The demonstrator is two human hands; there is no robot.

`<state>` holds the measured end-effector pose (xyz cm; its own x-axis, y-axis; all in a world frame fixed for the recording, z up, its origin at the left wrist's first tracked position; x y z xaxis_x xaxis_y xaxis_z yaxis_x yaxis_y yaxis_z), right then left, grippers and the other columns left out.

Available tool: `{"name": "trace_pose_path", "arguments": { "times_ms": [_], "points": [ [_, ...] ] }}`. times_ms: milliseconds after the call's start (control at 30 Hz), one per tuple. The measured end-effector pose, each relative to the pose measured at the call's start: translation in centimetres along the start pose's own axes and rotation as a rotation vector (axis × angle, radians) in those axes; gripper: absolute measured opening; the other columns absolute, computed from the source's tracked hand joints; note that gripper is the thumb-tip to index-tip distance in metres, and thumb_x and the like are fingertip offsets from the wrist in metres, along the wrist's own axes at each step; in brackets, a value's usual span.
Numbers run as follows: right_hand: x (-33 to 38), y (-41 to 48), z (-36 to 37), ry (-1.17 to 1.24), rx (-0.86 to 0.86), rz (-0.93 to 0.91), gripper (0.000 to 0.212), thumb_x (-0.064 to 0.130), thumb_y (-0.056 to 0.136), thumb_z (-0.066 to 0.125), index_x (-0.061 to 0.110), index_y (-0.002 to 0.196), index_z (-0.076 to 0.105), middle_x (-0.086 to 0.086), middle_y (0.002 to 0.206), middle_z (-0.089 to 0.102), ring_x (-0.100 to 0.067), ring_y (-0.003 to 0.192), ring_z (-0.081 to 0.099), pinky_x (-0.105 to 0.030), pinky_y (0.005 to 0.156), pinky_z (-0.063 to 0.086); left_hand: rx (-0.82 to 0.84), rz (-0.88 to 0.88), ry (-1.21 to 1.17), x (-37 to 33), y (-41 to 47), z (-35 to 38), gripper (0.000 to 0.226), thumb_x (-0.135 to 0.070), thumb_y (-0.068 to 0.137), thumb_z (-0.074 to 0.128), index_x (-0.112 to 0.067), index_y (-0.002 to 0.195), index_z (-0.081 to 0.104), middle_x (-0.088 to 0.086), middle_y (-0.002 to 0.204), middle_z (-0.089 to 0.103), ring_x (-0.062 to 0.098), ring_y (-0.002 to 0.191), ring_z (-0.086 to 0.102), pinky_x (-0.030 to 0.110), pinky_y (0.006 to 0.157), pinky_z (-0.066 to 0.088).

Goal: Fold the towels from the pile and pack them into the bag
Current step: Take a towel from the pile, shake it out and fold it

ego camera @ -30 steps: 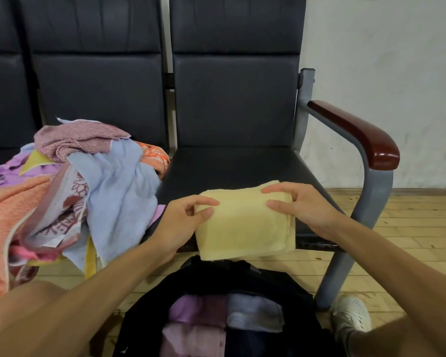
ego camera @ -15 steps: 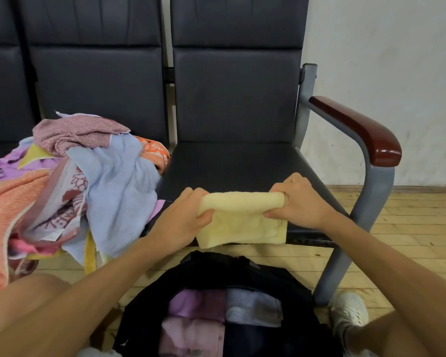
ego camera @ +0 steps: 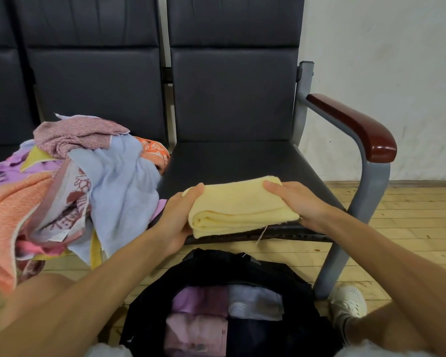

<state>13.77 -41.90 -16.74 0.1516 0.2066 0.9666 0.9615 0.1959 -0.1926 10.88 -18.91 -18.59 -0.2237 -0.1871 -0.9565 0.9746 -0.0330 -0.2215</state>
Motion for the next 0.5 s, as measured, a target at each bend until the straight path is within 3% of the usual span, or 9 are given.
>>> {"name": "trace_pose_path", "arguments": {
  "times_ms": [100,167,267,333,400,500],
  "points": [
    [-0.6,-0.7,-0.4,0.118,-0.066,0.058,0.037,0.037,0.096,0.057,0.003,0.109,0.066,-0.006,0.081,0.068,-0.012,0.059,0.064,-0.021,0.042,0.045,0.137,-0.077,-0.135,-0.1,-1.5,2.2,0.027,-0.033,0.098,0.05,-0.015,0.111,0.066,0.003,0.107,0.074,0.018,0.103,0.068,0.032,0.088,0.05],
    [-1.3,-1.0,-1.1,0.173,-0.097,0.102,0.047,0.041,0.094,0.059,-0.002,0.112,0.065,-0.004,0.071,0.064,-0.011,0.055,0.059,-0.02,0.041,0.043,0.238,-0.089,-0.093,-0.2,-2.3,3.5,0.027,-0.025,0.097,0.051,-0.011,0.115,0.066,0.005,0.114,0.072,0.02,0.109,0.066,0.033,0.094,0.045],
    [-2.2,-1.9,-1.1,0.222,0.009,0.185,0.056,0.047,0.084,0.064,0.001,0.116,0.065,-0.007,0.09,0.071,-0.015,0.078,0.068,-0.025,0.065,0.058,0.263,-0.05,0.017,0.3,-2.8,4.0,0.027,-0.017,0.094,0.058,-0.002,0.116,0.065,0.011,0.112,0.071,0.024,0.105,0.066,0.038,0.095,0.043],
    [-2.1,-3.1,-0.4,0.242,0.165,0.208,0.051,0.034,0.082,0.066,0.001,0.121,0.063,-0.01,0.112,0.071,-0.019,0.101,0.069,-0.029,0.086,0.058,0.239,-0.021,0.062,0.8,-3.3,3.9,0.018,-0.016,0.094,0.06,-0.001,0.103,0.067,0.006,0.086,0.073,0.018,0.078,0.064,0.033,0.079,0.045],
    [-2.1,-4.5,0.4,0.219,0.31,0.211,0.043,0.02,0.086,0.062,-0.001,0.124,0.06,-0.013,0.123,0.067,-0.023,0.111,0.066,-0.029,0.087,0.057,0.248,-0.017,0.088,1.6,-3.9,3.7,0.013,-0.016,0.094,0.06,-0.004,0.094,0.066,0.0,0.071,0.069,0.013,0.066,0.059,0.027,0.068,0.046],
    [-4.4,-6.1,0.5,0.131,0.379,0.31,0.039,0.012,0.085,0.062,-0.002,0.122,0.061,-0.014,0.123,0.067,-0.023,0.11,0.067,-0.028,0.087,0.057,0.298,-0.051,0.18,3.6,-4.3,3.1,0.026,-0.02,0.09,0.066,-0.008,0.112,0.065,0.005,0.102,0.074,0.015,0.087,0.068,0.026,0.066,0.049]
  ]
}}
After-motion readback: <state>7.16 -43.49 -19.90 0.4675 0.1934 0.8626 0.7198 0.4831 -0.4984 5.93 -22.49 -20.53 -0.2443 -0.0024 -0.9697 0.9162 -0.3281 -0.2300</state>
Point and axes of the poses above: each hand's wrist, its own y-axis towards the middle knuckle, its own z-axis out of the palm, x = y × z, the point moved 10 cm from there along y, towards the middle knuckle
